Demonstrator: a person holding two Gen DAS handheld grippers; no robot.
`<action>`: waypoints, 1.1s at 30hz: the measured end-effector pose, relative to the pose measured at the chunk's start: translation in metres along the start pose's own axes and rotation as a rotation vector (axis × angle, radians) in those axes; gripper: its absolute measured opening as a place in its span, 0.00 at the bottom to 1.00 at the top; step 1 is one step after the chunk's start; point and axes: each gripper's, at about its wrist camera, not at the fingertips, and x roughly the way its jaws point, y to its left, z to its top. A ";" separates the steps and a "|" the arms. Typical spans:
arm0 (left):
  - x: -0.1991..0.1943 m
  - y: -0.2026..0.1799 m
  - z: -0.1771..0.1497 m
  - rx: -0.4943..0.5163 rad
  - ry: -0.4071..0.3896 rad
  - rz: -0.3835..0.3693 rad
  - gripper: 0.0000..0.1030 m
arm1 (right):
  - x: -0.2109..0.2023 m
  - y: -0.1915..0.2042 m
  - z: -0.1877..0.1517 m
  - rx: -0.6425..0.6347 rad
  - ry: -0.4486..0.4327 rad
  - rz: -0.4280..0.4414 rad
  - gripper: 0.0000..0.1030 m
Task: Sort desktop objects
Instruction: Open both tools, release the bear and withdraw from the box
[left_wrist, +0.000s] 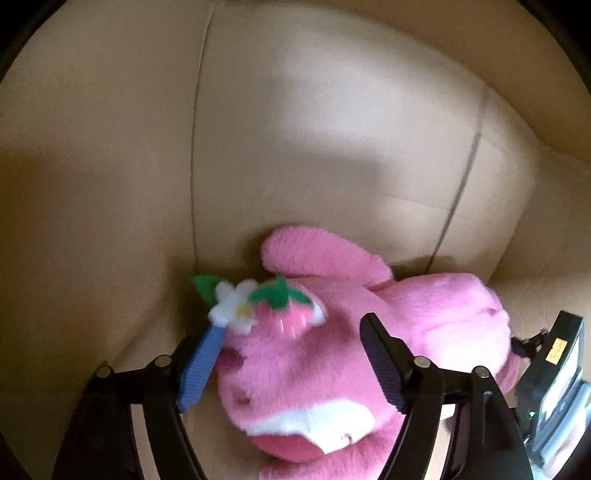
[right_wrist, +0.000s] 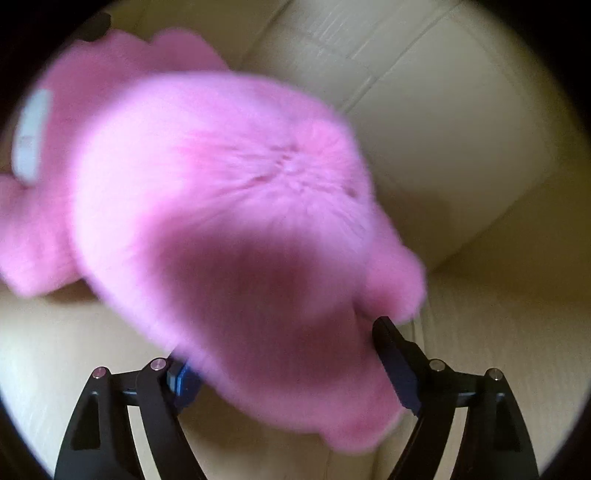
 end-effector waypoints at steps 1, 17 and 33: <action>-0.013 -0.003 -0.005 0.018 -0.027 -0.004 0.84 | -0.013 0.001 -0.006 0.011 -0.028 0.015 0.81; -0.285 -0.063 -0.207 0.053 -0.332 -0.046 1.00 | -0.225 -0.097 -0.216 0.342 -0.562 0.379 1.00; -0.317 -0.162 -0.406 0.135 -0.104 -0.073 1.00 | -0.206 0.002 -0.409 0.448 -0.308 0.418 1.00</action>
